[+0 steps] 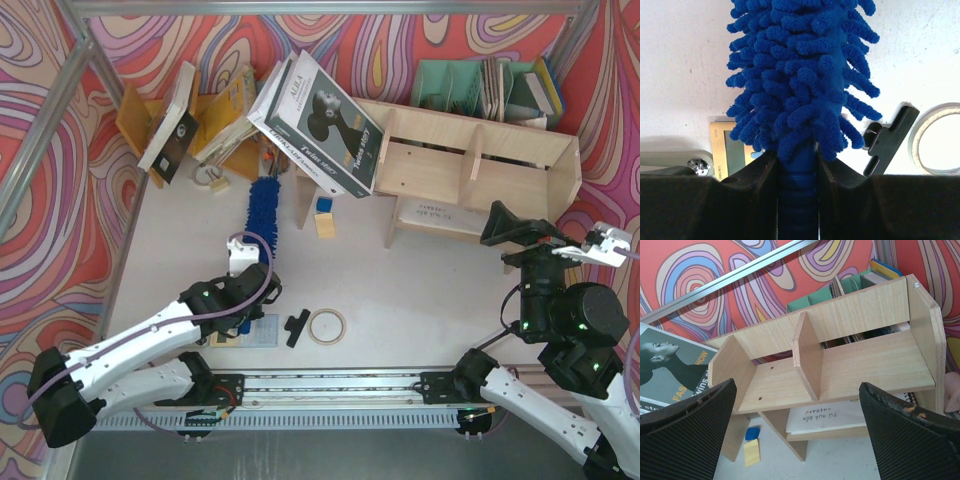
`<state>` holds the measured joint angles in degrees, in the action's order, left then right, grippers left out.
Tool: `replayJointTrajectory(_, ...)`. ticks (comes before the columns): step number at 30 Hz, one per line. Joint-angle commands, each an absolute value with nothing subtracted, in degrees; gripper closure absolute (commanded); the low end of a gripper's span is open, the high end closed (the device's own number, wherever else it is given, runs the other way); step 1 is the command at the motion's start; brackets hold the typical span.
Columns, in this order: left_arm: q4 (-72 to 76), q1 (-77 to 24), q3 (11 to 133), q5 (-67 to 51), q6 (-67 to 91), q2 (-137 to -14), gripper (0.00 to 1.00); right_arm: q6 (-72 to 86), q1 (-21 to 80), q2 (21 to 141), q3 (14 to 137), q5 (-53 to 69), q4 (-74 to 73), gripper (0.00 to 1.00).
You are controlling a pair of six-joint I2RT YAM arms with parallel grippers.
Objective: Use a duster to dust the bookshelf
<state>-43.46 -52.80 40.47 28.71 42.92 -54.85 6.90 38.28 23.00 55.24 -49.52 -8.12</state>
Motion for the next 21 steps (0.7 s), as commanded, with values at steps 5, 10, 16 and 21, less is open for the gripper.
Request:
replayJointTrajectory(5,-39.3,-52.8,38.9,26.6,43.7,-57.7,1.0,6.8,38.4,23.3,54.8,-50.5,-7.9,0.01)
replayJointTrajectory(10,-38.1,-52.9,38.0,25.0,45.2,-58.1,1.0,6.5,38.4,23.1,54.7,-50.7,-7.8,0.01)
replayJointTrajectory(16,-42.5,-52.8,39.0,31.4,48.5,-51.3,1.0,6.1,38.4,23.1,54.5,-50.7,-7.4,0.01)
replayJointTrajectory(21,-43.8,-52.9,43.6,33.3,45.2,-44.0,1.0,5.3,38.4,23.7,54.7,-50.5,-6.4,0.01)
